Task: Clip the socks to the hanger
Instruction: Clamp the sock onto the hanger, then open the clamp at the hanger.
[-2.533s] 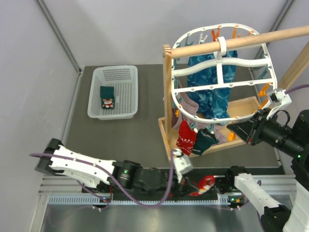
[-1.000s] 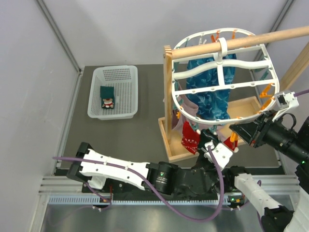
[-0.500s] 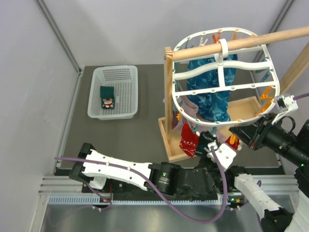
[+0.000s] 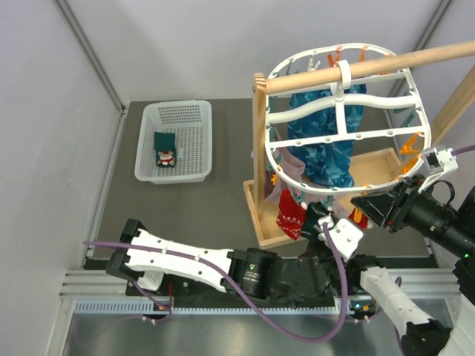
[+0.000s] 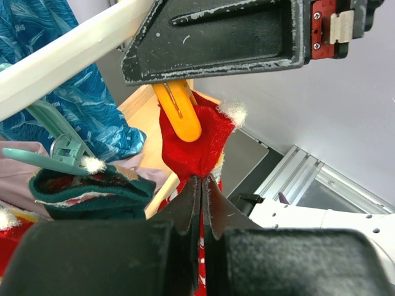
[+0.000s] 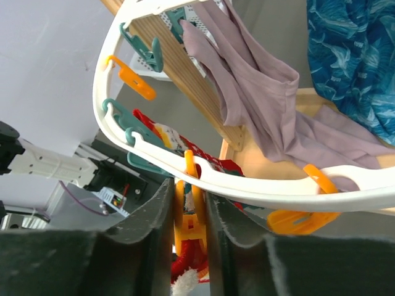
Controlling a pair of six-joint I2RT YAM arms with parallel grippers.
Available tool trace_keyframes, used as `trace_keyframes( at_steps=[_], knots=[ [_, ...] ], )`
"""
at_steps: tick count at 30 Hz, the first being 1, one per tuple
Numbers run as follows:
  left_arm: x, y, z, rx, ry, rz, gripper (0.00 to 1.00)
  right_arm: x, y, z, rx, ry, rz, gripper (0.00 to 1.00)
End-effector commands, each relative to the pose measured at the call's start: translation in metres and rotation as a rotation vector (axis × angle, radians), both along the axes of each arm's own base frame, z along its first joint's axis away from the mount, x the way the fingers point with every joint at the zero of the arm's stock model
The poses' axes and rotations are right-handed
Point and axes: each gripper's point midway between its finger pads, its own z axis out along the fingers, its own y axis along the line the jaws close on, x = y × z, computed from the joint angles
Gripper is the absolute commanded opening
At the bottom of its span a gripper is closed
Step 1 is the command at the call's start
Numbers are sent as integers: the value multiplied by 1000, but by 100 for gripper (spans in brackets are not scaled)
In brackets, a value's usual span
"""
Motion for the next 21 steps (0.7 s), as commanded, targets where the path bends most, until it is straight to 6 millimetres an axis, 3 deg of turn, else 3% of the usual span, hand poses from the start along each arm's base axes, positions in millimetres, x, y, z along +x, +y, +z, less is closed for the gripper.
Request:
trace_keyframes(
  at_steps=[1,10,17,21],
  knots=[
    [2,7,39,-109,18,3,0,-18,5,-8,8,52,53,25],
    [7,16,35,-104,22,36,0,-22,0,0,-2,29,31,56],
    [22,44,37,-139,33,110,0,-32,1,7,2,16,47,82],
    [27,60,41,-155,39,133,0,-44,6,13,27,-14,96,88]
  ],
)
